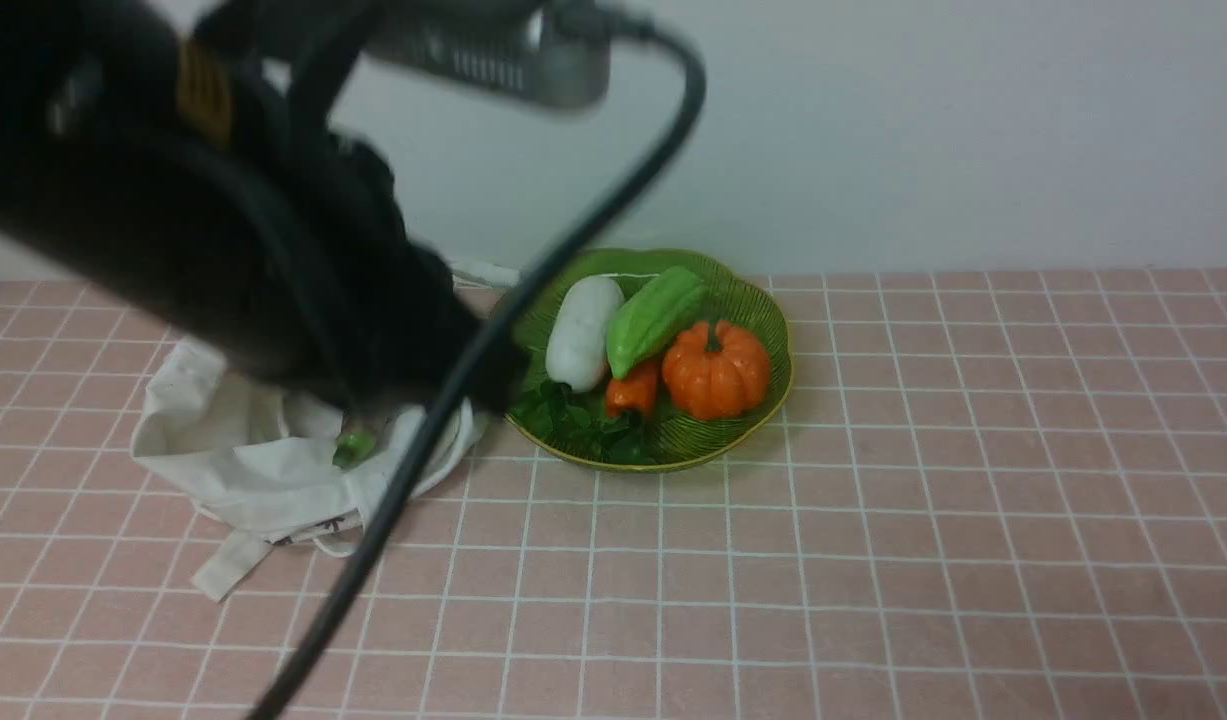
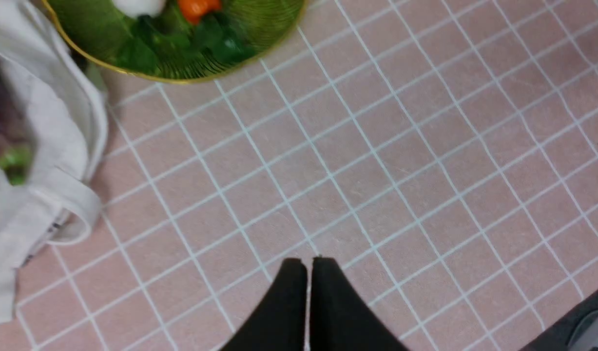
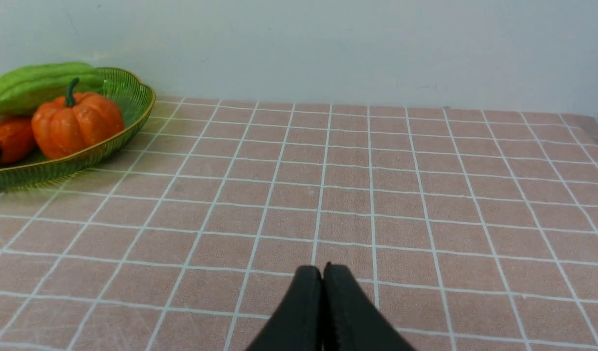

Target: Take vegetables from bag on pink coffee tablecloth place on plate.

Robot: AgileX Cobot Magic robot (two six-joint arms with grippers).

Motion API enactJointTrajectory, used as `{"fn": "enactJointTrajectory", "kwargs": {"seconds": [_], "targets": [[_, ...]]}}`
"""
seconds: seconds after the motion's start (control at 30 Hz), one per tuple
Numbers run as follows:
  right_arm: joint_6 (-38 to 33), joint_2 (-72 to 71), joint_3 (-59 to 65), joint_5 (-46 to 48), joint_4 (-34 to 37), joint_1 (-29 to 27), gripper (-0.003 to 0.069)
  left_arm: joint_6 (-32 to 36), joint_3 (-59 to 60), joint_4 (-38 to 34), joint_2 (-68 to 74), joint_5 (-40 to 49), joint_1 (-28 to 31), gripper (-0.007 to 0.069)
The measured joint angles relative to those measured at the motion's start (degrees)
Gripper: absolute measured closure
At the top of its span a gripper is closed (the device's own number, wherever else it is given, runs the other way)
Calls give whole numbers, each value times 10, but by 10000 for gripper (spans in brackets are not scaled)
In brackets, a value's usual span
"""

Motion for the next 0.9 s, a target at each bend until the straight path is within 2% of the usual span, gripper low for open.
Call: {"fn": "enactJointTrajectory", "kwargs": {"seconds": [0.07,0.1,0.2,0.43,0.63,0.9], "targets": [[0,0,0,0,0,0,673,-13,99,-1,-51,-90,-17,629],[0,0,0,0,0,0,673,-13,106,-1,-51,-90,-17,629],[0,0,0,0,0,0,673,-24,204,-2,-124,-161,-21,629],[0,0,0,0,0,0,673,-34,248,-14,-213,-131,-21,629],[0,0,0,0,0,0,673,-34,250,-14,-224,-105,-21,629],[0,0,0,0,0,0,673,-24,261,31,-224,-120,-22,629]]}}
